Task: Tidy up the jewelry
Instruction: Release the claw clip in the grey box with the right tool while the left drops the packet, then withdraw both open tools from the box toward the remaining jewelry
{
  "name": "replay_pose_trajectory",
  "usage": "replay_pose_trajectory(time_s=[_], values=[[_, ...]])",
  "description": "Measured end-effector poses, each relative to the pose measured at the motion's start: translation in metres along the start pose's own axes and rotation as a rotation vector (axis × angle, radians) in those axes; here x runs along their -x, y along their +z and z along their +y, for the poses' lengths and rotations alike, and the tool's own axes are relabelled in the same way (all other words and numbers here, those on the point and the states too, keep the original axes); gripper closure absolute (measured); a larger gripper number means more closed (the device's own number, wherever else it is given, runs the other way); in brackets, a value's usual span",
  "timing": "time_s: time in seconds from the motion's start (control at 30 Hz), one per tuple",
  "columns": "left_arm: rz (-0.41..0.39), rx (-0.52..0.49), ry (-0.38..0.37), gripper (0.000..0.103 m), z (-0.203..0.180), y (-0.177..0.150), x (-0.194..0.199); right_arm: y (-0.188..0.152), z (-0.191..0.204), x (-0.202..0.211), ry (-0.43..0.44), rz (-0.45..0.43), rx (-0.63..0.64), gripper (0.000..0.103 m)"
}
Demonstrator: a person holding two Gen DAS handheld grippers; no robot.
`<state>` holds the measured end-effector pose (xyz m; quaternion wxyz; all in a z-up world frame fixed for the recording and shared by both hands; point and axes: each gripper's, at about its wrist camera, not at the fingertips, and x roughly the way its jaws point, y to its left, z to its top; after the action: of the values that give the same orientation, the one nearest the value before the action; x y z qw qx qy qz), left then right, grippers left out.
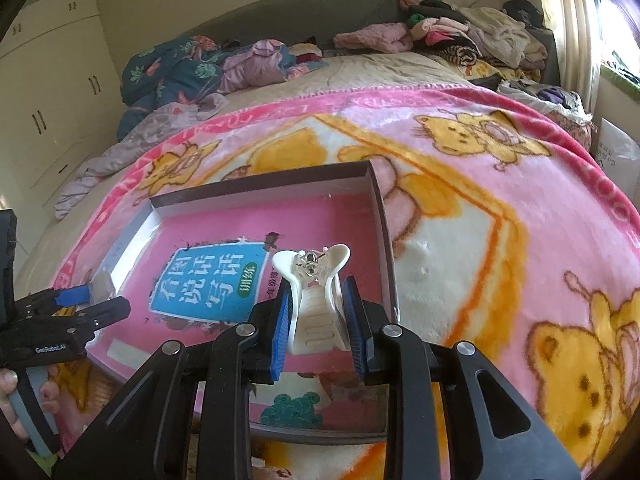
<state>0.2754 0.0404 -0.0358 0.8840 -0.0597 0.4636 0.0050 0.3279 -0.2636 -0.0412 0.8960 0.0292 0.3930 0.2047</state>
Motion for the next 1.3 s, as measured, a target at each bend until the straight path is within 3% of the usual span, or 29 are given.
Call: replay_pose_trajectory(time_s=[0.07,0.1,0.13,0.27,0.33,0.43,0.7,1.3], values=[[0.002,0.001,-0.011,0.02,0.0,0.0,0.0,-0.002,-0.002,0.001,0.003,0.002,-0.006,0.07],[0.004,0.0,-0.013,0.02,-0.001,0.0,-0.001,-0.002,-0.003,0.003,0.002,0.0,-0.013,0.059],[0.003,-0.003,-0.011,0.019,-0.001,0.0,-0.001,-0.003,-0.003,0.005,0.004,-0.005,-0.017,0.055],[0.005,-0.005,-0.008,0.019,-0.002,0.0,-0.002,-0.006,-0.003,0.016,0.011,-0.019,-0.011,0.047],[0.004,-0.004,-0.01,0.011,-0.002,0.0,-0.001,-0.008,-0.005,0.024,0.018,-0.026,-0.016,0.041],[-0.003,-0.006,-0.009,0.01,-0.002,0.001,0.001,-0.012,-0.005,0.036,0.022,-0.042,-0.021,0.035],[-0.026,0.009,-0.007,0.01,0.0,-0.001,0.021,-0.02,-0.006,0.072,0.021,-0.085,-0.021,0.025],[-0.119,0.044,-0.013,0.01,0.004,-0.029,0.098,-0.047,0.004,0.137,0.024,-0.131,0.005,0.021]])
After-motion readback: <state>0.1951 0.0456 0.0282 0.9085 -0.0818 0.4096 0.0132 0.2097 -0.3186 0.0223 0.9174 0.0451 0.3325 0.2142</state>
